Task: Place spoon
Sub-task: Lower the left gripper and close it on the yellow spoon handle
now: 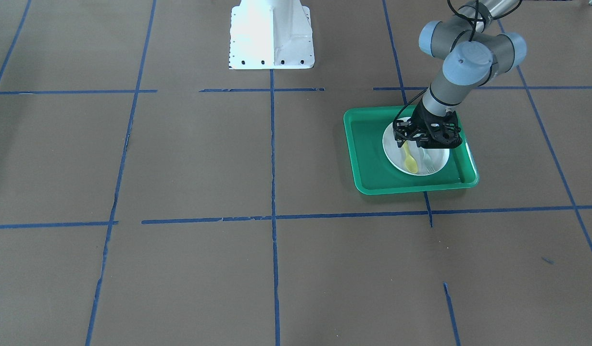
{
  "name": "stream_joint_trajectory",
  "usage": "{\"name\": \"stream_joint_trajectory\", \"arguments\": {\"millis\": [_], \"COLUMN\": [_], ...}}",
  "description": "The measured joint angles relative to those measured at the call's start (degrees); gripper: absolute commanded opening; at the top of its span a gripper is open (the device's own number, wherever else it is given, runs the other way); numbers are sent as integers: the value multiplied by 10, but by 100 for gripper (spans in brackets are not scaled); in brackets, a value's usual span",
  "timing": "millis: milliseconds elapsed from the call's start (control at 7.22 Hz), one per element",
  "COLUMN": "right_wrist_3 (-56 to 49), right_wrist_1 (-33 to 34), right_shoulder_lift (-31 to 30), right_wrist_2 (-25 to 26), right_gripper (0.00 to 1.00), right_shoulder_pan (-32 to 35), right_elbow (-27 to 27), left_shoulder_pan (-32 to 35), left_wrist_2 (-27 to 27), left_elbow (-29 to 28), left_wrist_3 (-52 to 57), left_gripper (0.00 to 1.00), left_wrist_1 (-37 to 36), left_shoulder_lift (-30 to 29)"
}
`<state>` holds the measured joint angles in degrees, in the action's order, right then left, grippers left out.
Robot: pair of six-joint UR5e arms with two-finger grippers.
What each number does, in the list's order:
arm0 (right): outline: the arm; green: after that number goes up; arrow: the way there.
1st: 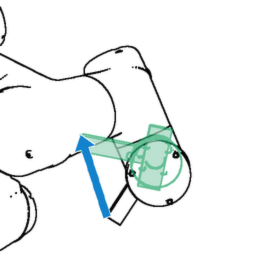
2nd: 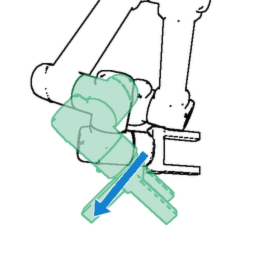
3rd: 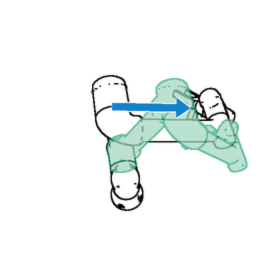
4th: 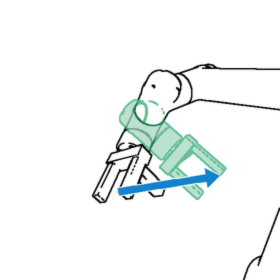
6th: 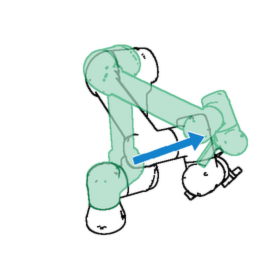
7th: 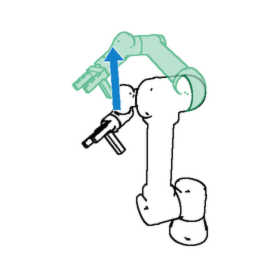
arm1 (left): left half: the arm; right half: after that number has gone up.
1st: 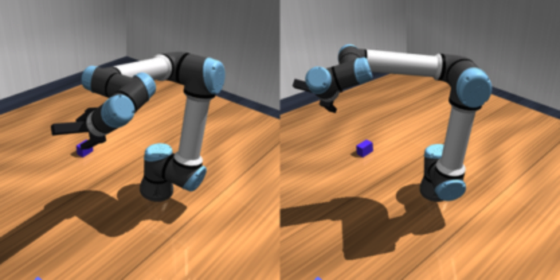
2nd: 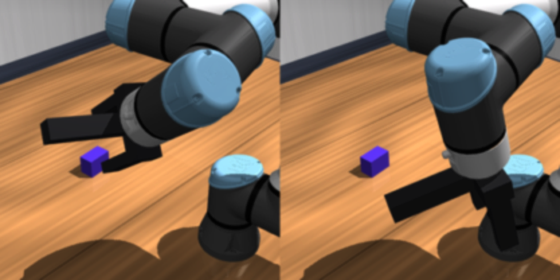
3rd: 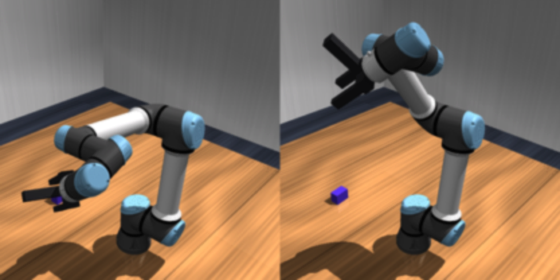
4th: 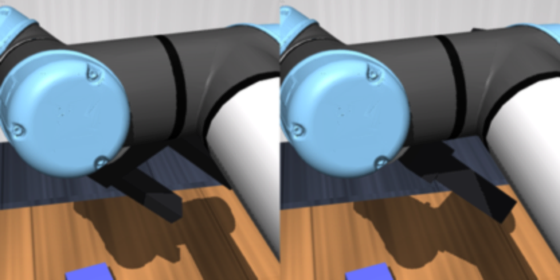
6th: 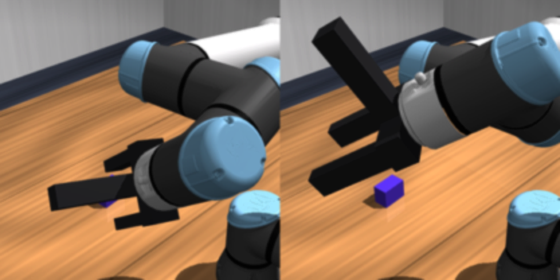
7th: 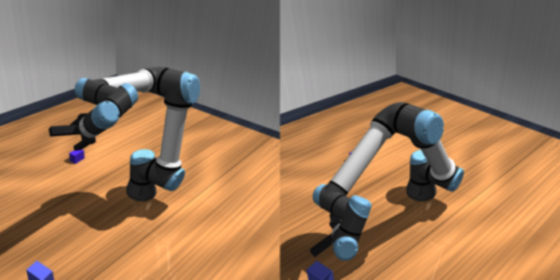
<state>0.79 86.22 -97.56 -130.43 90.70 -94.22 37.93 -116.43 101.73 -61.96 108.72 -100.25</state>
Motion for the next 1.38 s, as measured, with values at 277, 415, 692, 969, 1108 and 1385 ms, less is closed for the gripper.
{"name": "stream_joint_trajectory", "arguments": {"millis": [277, 415, 692, 969, 1108, 1385], "right_wrist_3": [0, 0, 0, 0, 0, 0], "right_wrist_1": [0, 0, 0, 0, 0, 0], "right_shoulder_lift": [0, 0, 0, 0, 0, 0], "right_wrist_2": [0, 0, 0, 0, 0, 0], "right_gripper": [100, 100, 100, 100, 100, 100], "right_shoulder_pan": [0, 0, 0, 0, 0, 0], "right_elbow": [0, 0, 0, 0, 0, 0], "left_shoulder_pan": [-2, -2, -2, -2, -2, 4], "left_wrist_2": [-1, -1, -1, -3, -6, -14], "left_elbow": [-5, -6, -8, -9, -7, 13], "left_wrist_3": [-1, -1, -1, -2, -3, -3], "left_gripper": [41, 41, 30, 0, 0, 0], "left_wrist_1": [0, 0, -1, -2, -3, -10], "left_shoulder_lift": [-3, -3, -3, -3, -3, -2]}}
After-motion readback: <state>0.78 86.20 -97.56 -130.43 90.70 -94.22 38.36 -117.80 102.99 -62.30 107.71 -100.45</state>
